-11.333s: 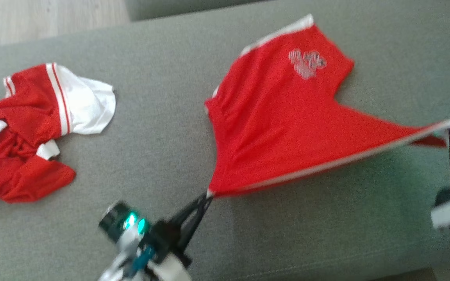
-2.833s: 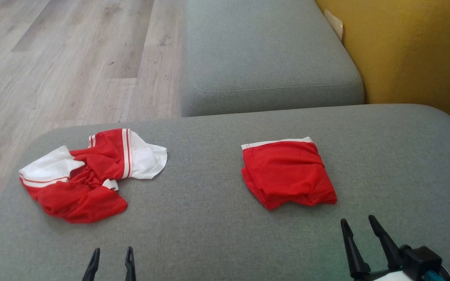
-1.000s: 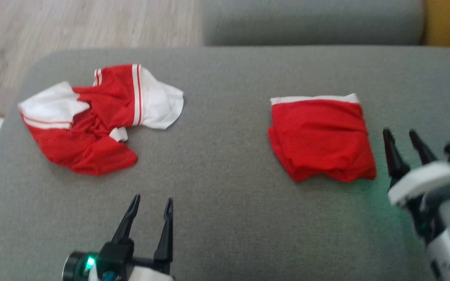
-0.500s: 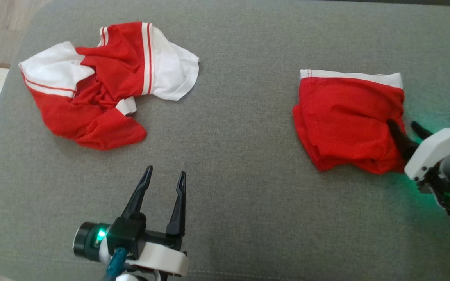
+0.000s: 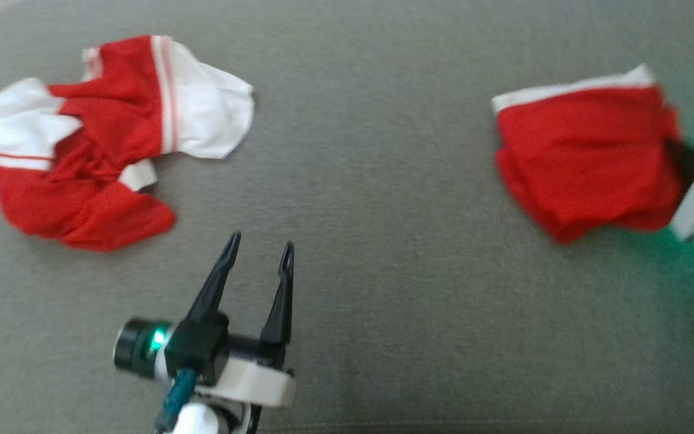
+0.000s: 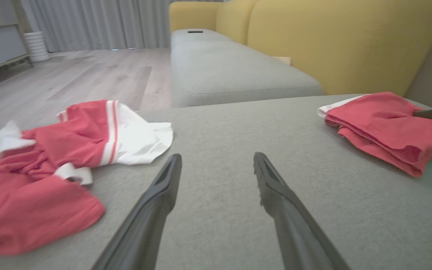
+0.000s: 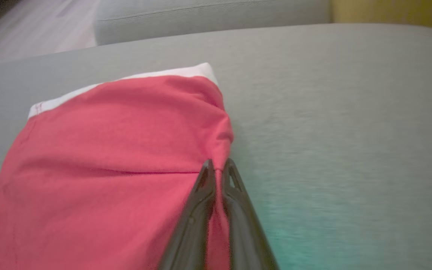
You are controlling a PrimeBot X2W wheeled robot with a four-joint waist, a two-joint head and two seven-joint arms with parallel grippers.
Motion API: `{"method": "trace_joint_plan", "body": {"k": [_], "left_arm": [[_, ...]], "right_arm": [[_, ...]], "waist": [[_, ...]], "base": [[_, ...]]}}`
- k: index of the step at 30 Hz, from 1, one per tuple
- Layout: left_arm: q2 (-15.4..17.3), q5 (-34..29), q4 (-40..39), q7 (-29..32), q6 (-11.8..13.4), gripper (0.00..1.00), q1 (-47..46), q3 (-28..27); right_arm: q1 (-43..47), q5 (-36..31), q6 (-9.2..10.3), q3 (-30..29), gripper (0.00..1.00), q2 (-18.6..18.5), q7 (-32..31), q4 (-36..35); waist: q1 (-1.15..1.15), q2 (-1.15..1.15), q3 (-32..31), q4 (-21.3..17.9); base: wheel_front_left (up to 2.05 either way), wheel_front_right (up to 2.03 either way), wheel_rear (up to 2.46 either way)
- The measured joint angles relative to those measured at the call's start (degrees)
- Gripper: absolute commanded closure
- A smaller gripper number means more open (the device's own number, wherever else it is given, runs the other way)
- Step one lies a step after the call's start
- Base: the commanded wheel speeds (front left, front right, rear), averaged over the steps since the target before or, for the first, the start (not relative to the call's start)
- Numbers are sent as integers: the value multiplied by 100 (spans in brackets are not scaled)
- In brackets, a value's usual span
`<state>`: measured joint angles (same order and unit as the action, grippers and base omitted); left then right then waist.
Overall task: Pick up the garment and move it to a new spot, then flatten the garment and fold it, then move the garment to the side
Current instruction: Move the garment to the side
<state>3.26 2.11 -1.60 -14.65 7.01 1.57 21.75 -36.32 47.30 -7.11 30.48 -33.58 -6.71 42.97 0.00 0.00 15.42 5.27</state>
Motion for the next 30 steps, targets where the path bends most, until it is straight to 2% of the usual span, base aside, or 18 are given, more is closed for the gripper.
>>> {"method": "trace_joint_plan", "body": {"k": [8, 15, 21, 22, 23, 24, 25, 26, 27, 30], "left_arm": [[3, -198, -344, 0, -179, 0, -876, 119], [8, -254, -552, -5, -324, 0, -1496, 235], [21, -254, -583, -5, -349, 0, -1725, 326], [24, -254, -584, -5, -349, 0, -1734, 335], [31, -254, -583, -5, -349, 0, -1734, 337], [36, -253, -583, -5, -349, 0, -1734, 341], [41, -253, -583, -5, -349, 0, -1734, 345], [44, -252, -582, -5, -348, 0, -1732, 347], [47, -250, -578, -5, -346, 0, -1731, 348], [44, -235, -569, -5, -292, 0, -1724, 361]], "right_arm": [[-872, -466, 0, -121, 100, -708, 92, 162], [-1493, -896, 0, -402, 100, -950, 297, 524], [-1940, -1468, 0, -711, 100, -993, 441, 912], [-2005, -1571, 0, -754, 84, -1003, 500, 977], [-2063, -1660, 0, -793, 74, -1007, 549, 1043], [-2104, -1749, 0, -833, 82, -1010, 595, 1116], [-2139, -1869, 0, -875, 100, -1013, 646, 1200], [-2176, -1990, 0, -901, 78, -1009, 682, 1285], [-2208, -2094, 0, -937, 0, -993, 690, 1378], [-2241, -2446, 0, -1099, 0, -902, 781, 1688]], "waist": [[0, 0, 643, -576], [0, 0, 1269, -1010], [0, 0, 1670, -1167], [1, 0, 1708, -1165], [1, 0, 1729, -1149], [1, 0, 1733, -1124], [1, 0, 1727, -1095], [1, 0, 1711, -1069], [1, 0, 1683, -1045], [1, 0, 1542, -976]], "base": [[0, 0, 0], [0, 0, 0], [0, 0, 0], [0, 0, 0], [0, 0, 0], [0, 0, 0], [0, 0, 0], [0, 0, 0], [0, 0, 0], [0, 0, 0]]}}
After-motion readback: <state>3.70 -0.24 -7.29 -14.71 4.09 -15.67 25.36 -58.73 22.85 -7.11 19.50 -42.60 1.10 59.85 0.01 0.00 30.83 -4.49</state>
